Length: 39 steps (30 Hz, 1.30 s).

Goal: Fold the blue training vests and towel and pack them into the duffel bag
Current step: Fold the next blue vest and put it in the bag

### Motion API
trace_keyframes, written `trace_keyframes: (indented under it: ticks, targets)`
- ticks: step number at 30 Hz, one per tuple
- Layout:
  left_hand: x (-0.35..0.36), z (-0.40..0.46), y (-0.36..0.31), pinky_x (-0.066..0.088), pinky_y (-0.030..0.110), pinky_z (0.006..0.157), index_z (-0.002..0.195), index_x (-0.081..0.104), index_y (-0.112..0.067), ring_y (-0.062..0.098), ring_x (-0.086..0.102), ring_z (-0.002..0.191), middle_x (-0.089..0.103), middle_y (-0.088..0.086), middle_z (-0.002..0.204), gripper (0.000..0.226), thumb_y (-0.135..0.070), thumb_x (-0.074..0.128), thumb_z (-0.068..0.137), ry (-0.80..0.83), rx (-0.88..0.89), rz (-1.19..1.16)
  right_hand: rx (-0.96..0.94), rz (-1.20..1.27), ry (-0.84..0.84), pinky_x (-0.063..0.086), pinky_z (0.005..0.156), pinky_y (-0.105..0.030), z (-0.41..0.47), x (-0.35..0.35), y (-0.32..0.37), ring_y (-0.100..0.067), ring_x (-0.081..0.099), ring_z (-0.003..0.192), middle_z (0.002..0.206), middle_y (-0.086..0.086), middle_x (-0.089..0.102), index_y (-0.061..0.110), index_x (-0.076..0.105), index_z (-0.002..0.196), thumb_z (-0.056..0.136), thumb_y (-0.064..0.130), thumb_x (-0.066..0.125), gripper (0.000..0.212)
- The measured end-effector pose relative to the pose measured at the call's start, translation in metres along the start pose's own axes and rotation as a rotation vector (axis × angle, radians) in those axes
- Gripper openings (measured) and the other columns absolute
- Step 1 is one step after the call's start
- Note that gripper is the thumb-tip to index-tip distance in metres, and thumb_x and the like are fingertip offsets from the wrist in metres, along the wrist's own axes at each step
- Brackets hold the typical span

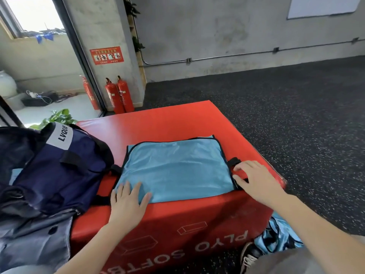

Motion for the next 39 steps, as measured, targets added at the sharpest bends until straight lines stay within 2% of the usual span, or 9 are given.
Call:
trace_keyframes:
  ticks: [4, 9, 17, 23, 27, 30, 33, 35, 39]
  targets:
    - [-0.006, -0.02, -0.005, 0.033, 0.053, 0.102, 0.133, 0.06, -0.031, 0.032, 0.039, 0.131, 0.048, 0.006, 0.145, 0.054, -0.064, 0.05, 0.092, -0.064, -0.122, 0.01, -0.28, -0.011, 0.163, 0.04, 0.095, -0.028, 0.001, 0.016, 0.032, -0.006, 0.054, 0.109, 0.107, 0.021, 0.059, 0.032, 0.065, 0.104, 0.091, 0.054, 0.053, 0.028]
    - [-0.01, -0.017, 0.005, 0.033, 0.052, 0.103, 0.137, 0.054, -0.034, 0.035, 0.041, 0.127, 0.047, 0.007, 0.145, 0.058, -0.069, 0.045, 0.092, -0.056, -0.184, -0.002, -0.191, -0.015, 0.339, 0.032, 0.099, -0.024, 0.01, 0.026, 0.033, 0.001, 0.045, 0.114, 0.117, 0.027, 0.055, 0.039, 0.065, 0.116, 0.082, 0.083, 0.039, 0.062]
    - [-0.003, 0.084, 0.01, 0.032, 0.05, 0.111, 0.148, 0.043, -0.027, 0.033, 0.031, 0.137, 0.038, 0.005, 0.153, 0.066, -0.067, 0.04, 0.095, 0.047, 0.011, -0.034, -0.108, -0.021, 0.267, 0.038, 0.1, -0.026, 0.032, 0.037, 0.031, -0.006, 0.051, 0.118, 0.12, 0.021, 0.06, 0.032, 0.066, 0.12, 0.08, 0.085, 0.03, 0.075]
    - [0.003, 0.193, -0.012, 0.019, 0.048, 0.122, 0.157, 0.026, -0.024, 0.031, 0.012, 0.15, 0.021, 0.01, 0.163, 0.076, -0.07, 0.029, 0.096, 0.205, 0.119, -0.036, -0.149, -0.061, 0.306, 0.037, 0.105, -0.024, 0.064, 0.041, 0.033, -0.009, 0.05, 0.124, 0.132, 0.016, 0.055, 0.029, 0.056, 0.134, 0.088, 0.063, 0.056, 0.057]
    - [0.008, 0.257, -0.022, 0.017, 0.047, 0.123, 0.157, 0.026, -0.02, 0.032, 0.015, 0.151, 0.022, 0.013, 0.163, 0.099, -0.087, 0.018, 0.084, 0.26, 0.16, -0.014, -0.163, -0.02, 0.276, 0.034, 0.077, -0.021, 0.083, 0.041, 0.041, -0.008, 0.055, 0.103, 0.109, 0.016, 0.058, 0.03, 0.053, 0.11, 0.083, 0.051, 0.061, 0.035]
    - [0.017, 0.289, -0.021, 0.023, 0.047, 0.122, 0.155, 0.029, -0.018, 0.031, 0.024, 0.148, 0.032, 0.012, 0.157, 0.123, -0.099, 0.001, 0.067, 0.252, 0.207, -0.009, -0.207, -0.036, 0.272, 0.04, 0.07, -0.025, 0.092, 0.047, 0.046, -0.011, 0.059, 0.088, 0.093, 0.013, 0.06, 0.029, 0.056, 0.098, 0.083, 0.048, 0.057, 0.024]
    - [0.018, 0.292, -0.027, 0.026, 0.049, 0.12, 0.154, 0.03, -0.023, 0.033, 0.026, 0.146, 0.034, 0.013, 0.154, 0.114, -0.097, 0.004, 0.072, 0.233, 0.219, -0.021, -0.235, -0.063, 0.284, 0.046, 0.063, -0.029, 0.098, 0.053, 0.049, -0.014, 0.061, 0.075, 0.078, 0.011, 0.061, 0.028, 0.061, 0.085, 0.079, 0.045, 0.048, 0.022]
    - [0.013, 0.278, -0.036, 0.018, 0.049, 0.122, 0.156, 0.027, -0.026, 0.036, 0.017, 0.15, 0.02, 0.015, 0.162, 0.09, -0.084, 0.021, 0.088, 0.223, 0.216, -0.021, -0.255, -0.087, 0.286, 0.043, 0.06, -0.028, 0.102, 0.055, 0.053, -0.015, 0.061, 0.071, 0.073, 0.01, 0.06, 0.028, 0.062, 0.081, 0.079, 0.042, 0.046, 0.021]
    - [0.0, 0.236, -0.048, 0.011, 0.048, 0.123, 0.156, 0.032, -0.026, 0.036, 0.018, 0.15, 0.015, 0.017, 0.165, 0.067, -0.062, 0.035, 0.1, 0.091, 0.286, -0.044, -0.238, -0.162, 0.39, 0.036, 0.067, -0.033, 0.105, 0.052, 0.081, -0.022, 0.061, 0.092, 0.094, 0.003, 0.064, 0.024, 0.066, 0.104, 0.091, 0.034, 0.052, 0.022]
Point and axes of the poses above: each hand's wrist, its own z-axis towards the middle knuckle, its own x-axis out of the palm, y = z × x, the point moved 3 cm from there along z, towards the middle knuckle
